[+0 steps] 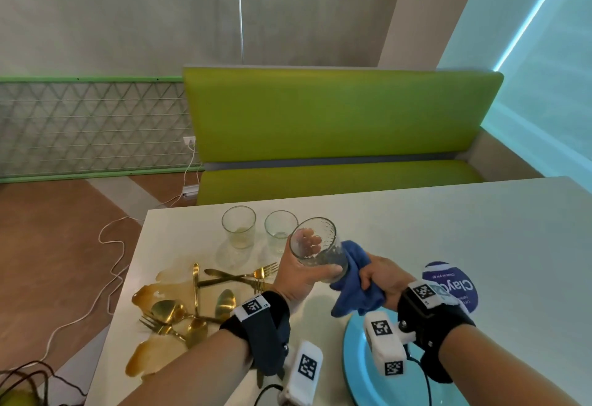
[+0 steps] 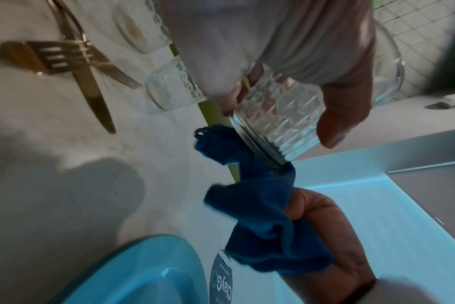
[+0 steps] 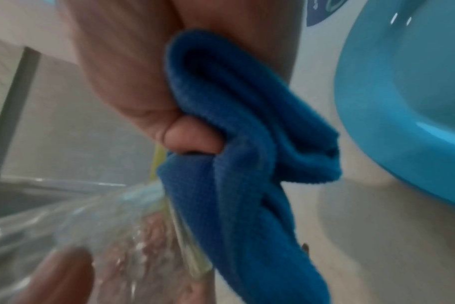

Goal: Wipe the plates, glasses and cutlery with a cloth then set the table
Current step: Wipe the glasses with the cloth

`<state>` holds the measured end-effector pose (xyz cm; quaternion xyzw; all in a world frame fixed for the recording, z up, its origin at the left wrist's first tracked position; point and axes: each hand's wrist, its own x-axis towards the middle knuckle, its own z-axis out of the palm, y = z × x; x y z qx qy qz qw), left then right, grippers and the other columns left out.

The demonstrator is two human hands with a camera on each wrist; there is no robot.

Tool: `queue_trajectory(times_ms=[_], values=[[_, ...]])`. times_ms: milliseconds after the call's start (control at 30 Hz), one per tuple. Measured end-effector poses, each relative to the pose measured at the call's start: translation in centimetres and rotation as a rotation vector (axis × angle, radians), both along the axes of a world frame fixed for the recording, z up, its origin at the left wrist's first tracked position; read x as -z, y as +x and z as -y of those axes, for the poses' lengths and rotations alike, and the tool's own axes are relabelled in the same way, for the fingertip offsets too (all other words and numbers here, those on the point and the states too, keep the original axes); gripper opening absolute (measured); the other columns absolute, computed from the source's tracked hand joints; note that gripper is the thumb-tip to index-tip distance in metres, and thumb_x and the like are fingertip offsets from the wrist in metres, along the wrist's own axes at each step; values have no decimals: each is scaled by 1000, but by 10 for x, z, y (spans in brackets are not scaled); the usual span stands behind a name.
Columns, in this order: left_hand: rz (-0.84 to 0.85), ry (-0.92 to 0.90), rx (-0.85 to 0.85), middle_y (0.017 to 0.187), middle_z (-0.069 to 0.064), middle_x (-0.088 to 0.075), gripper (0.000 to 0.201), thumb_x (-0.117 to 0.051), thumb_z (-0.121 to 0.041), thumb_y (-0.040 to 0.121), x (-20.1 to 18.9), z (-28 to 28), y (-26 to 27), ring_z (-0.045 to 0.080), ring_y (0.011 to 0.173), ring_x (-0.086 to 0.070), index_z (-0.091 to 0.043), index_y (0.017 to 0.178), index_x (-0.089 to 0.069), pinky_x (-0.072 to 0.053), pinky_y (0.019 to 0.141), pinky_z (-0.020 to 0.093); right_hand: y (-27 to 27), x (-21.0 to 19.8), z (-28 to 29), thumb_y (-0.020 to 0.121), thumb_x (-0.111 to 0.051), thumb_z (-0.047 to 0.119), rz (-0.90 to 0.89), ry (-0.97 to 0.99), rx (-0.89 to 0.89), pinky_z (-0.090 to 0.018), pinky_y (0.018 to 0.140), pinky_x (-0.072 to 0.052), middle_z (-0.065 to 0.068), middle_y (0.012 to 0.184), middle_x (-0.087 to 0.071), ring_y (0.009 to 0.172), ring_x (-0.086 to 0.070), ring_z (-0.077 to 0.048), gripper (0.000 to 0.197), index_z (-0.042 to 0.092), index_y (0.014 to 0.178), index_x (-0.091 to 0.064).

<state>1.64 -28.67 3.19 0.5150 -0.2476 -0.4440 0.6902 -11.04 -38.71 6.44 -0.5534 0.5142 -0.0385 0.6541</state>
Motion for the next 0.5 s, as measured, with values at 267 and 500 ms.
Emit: queue_trajectory(times_ms=[267, 500], values=[[-58, 410, -123, 125, 3, -45, 89, -86, -3, 57, 34, 39, -7, 20, 115, -45, -18, 130, -36, -35, 90, 30, -26, 6, 35, 82, -40, -16, -347, -212, -52, -36, 67, -43, -16, 77, -56, 67, -51, -26, 37, -6, 114, -56], [-150, 642, -305, 139, 14, -43, 103, -87, -13, 56, 56, 80, -14, 33, 124, -46, -26, 141, -30, -40, 102, 43, -60, 0, 48, 78, -36, -19, -300, -124, 107, -25, 45, -39, -12, 43, -52, 46, -54, -25, 28, -1, 71, -56]])
